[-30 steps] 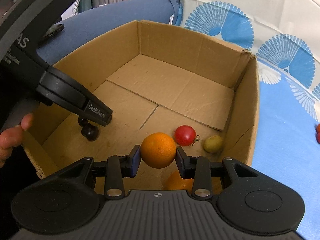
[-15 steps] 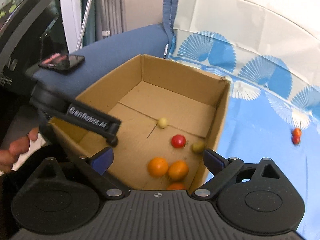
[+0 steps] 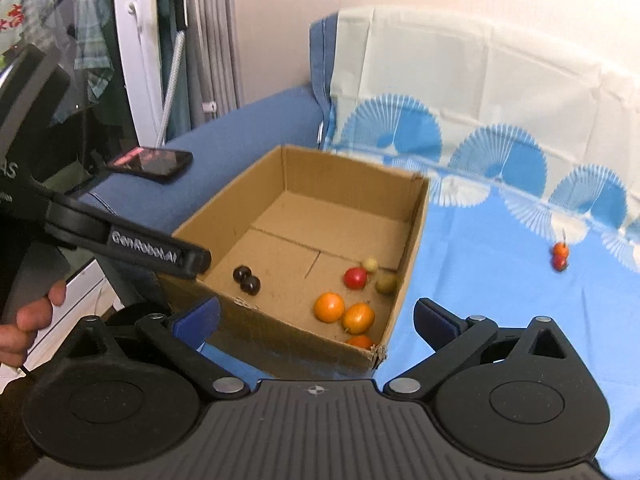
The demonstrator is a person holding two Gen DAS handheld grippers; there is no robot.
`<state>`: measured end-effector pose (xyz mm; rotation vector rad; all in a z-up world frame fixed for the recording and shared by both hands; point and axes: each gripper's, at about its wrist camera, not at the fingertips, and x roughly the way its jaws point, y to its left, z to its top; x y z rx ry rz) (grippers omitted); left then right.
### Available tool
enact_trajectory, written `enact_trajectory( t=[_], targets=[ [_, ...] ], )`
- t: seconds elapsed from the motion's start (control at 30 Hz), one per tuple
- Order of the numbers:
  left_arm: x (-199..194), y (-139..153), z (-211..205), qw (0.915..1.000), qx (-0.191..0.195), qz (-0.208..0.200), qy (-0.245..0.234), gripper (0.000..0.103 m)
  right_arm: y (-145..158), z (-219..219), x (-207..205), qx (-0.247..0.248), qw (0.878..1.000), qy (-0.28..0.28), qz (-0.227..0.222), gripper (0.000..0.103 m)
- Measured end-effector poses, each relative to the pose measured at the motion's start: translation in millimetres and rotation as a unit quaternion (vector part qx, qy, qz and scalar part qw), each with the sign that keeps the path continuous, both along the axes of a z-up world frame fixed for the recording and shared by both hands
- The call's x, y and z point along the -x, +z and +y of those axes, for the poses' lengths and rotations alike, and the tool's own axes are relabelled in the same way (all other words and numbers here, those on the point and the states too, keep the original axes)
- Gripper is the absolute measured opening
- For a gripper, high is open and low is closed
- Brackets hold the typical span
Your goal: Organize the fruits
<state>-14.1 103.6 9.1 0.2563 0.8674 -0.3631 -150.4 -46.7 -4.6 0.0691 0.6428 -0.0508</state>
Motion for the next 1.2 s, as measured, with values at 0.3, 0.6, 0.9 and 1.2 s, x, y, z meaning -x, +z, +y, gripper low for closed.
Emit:
enact_trajectory(
  t=[0.3,0.6,0.9,1.2],
  targets=[
    [31.5,26.3,0.0,0.999,0.025,-0.037,-0.008,0.103,20.3,8.0,21.5,0.025,0.999,-0.006,-0.033,0.102],
    [58.9,59.9,-0.9,0.9953,0.02,-0.093,-0.019,0.103,37.5,9.8,46.1,0.013,0.996,-0.007,-0.086,0.102],
    [70.6,54.4,-1.1,0.9969,0.02,-0.074,-0.02,0.103,38.1,9.6,65.1,0.02,0.995,-0.014,-0.1,0.102],
    [53.9,41.3,-7.2,0.9985,0.006,-0.053,-0.014,0.103,30.2,-7.5,56.5,0.011,0.995,-0.035,-0.094,0.102]
  ],
)
